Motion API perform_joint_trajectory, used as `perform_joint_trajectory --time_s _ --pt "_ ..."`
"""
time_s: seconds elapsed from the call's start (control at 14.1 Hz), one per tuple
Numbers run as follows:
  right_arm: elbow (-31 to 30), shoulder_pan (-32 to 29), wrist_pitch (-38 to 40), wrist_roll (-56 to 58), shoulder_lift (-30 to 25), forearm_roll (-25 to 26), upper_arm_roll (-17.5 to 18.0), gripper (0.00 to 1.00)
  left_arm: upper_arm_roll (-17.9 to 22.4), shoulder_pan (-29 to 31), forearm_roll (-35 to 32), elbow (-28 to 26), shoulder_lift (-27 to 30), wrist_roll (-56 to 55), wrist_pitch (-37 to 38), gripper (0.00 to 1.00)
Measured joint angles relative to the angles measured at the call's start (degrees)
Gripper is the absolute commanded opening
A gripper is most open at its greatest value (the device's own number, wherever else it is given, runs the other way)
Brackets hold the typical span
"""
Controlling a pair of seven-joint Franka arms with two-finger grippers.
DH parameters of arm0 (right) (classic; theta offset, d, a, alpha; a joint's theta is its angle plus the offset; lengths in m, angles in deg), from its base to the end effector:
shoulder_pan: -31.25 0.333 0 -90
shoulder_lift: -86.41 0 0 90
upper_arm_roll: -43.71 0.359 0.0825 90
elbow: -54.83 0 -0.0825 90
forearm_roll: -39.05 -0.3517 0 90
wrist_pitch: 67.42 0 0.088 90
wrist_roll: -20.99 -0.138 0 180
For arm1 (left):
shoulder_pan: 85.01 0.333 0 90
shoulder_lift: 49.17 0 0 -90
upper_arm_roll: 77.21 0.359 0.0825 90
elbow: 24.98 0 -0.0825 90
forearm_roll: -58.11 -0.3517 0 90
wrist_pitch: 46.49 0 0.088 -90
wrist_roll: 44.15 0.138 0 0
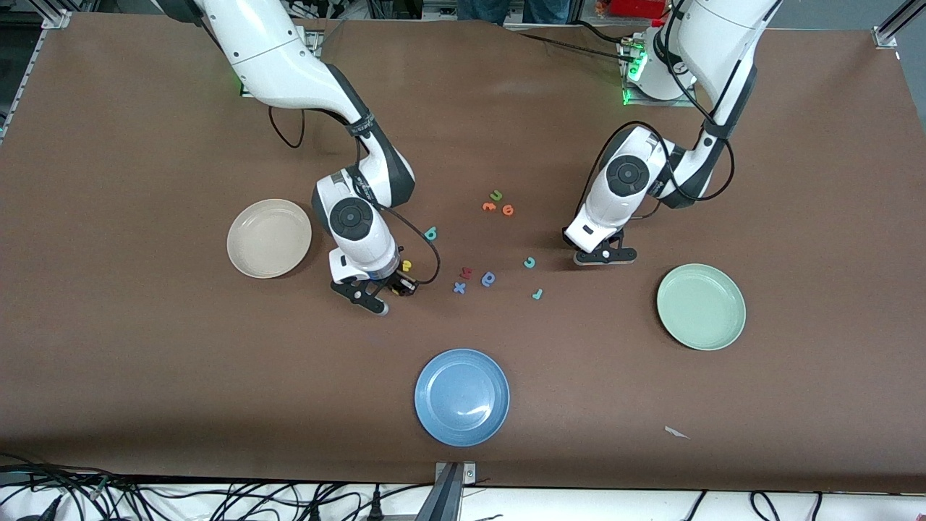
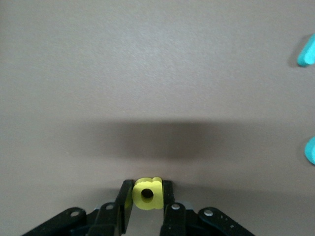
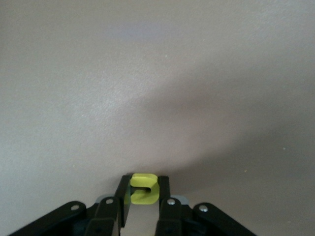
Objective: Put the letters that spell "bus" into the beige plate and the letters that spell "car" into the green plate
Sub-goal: 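Drop the a on the green plate while the right gripper drops u on beige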
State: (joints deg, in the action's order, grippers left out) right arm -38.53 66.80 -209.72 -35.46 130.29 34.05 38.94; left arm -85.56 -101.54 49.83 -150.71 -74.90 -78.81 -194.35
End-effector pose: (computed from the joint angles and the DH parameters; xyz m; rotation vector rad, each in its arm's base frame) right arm 0.6028 0.3710 0.2041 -2.9852 0.7446 -0.1025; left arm 0.4993 -0.2316 0.2103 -3.1039 -0.0910 0.0660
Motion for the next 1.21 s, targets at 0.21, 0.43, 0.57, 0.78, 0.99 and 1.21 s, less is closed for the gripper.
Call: perform_joint_trajectory --time_s 0.21,0.43,0.57,0.78,0.99,1.21 --pt "1.0 0.0 4.9 3.5 -0.7 0.7 -2.8 0.2 0.2 1.6 0.0 7.1 0.1 3.9 11.6 0.19" --pt "1.5 -0.1 14.6 11.2 -4.2 0.7 -7.2 0.2 0.4 5.4 -0.1 14.3 0.3 11.9 18.6 0.16" --pt "-0.2 -0.1 19.9 17.4 -7.3 0.7 -10.3 0.21 0.7 9.2 -0.1 16.5 0.0 18.6 18.9 0.16" --pt "-11.1 -0.2 20.9 26.7 -14.5 0.7 -14.7 0.22 1.1 15.2 -0.2 18.9 -1.7 29.3 18.9 0.16" --pt "-22.6 -0.4 19.7 34.3 -21.2 0.7 -19.5 0.22 1.4 19.3 -1.4 20.2 -4.5 39.4 18.9 0.24" --pt "-31.8 -0.3 11.5 35.0 -23.1 0.7 -20.1 0.61 1.5 21.0 -7.2 22.4 -7.7 41.9 18.9 1.0"
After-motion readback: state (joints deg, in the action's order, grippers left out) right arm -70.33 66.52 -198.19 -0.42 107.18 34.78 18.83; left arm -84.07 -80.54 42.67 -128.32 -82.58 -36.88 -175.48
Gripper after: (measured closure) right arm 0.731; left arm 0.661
